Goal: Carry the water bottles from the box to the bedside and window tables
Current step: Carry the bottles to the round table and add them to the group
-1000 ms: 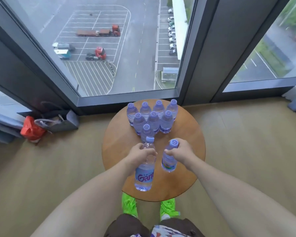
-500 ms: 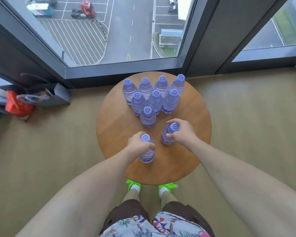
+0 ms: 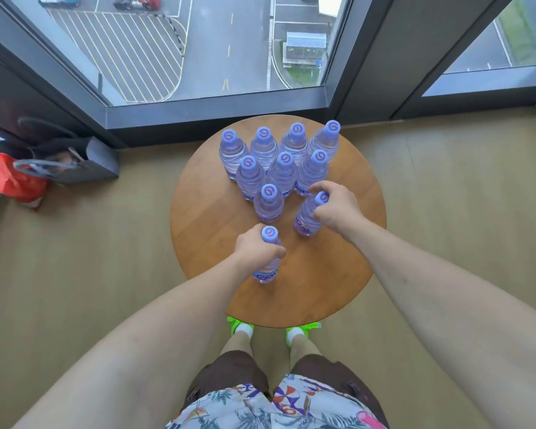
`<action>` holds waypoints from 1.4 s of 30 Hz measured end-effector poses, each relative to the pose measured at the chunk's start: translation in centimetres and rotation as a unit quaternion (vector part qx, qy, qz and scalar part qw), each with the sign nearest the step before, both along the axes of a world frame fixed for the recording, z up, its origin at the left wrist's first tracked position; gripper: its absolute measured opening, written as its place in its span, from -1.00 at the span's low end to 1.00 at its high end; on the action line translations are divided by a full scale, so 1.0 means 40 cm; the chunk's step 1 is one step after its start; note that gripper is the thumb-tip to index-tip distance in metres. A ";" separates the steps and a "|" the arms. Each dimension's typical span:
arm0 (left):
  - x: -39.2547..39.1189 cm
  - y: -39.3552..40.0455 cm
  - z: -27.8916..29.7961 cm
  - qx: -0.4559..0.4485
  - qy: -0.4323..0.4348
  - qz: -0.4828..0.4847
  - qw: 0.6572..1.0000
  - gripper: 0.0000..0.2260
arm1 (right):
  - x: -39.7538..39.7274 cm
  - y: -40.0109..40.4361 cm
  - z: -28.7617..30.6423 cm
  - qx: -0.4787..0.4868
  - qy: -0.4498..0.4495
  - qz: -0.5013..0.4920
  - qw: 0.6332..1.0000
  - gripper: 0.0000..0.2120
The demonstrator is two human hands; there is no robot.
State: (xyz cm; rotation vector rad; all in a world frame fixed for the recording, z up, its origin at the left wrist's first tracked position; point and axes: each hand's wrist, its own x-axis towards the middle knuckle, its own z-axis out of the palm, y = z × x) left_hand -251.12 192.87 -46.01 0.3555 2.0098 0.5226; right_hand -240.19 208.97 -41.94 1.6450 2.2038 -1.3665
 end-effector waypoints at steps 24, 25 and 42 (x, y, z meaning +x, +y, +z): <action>-0.005 -0.012 -0.019 0.034 -0.009 -0.010 0.999 -0.66 | -0.055 -0.004 -0.037 0.095 0.020 -0.017 0.995 -0.68; -0.004 -0.013 -0.019 0.034 -0.009 -0.009 0.999 -0.65 | -0.060 -0.008 -0.039 0.098 0.024 -0.015 0.995 -0.68; -0.010 -0.034 -0.030 0.036 -0.005 -0.034 0.999 -0.67 | -0.090 0.008 -0.013 0.112 -0.004 0.047 0.993 -0.56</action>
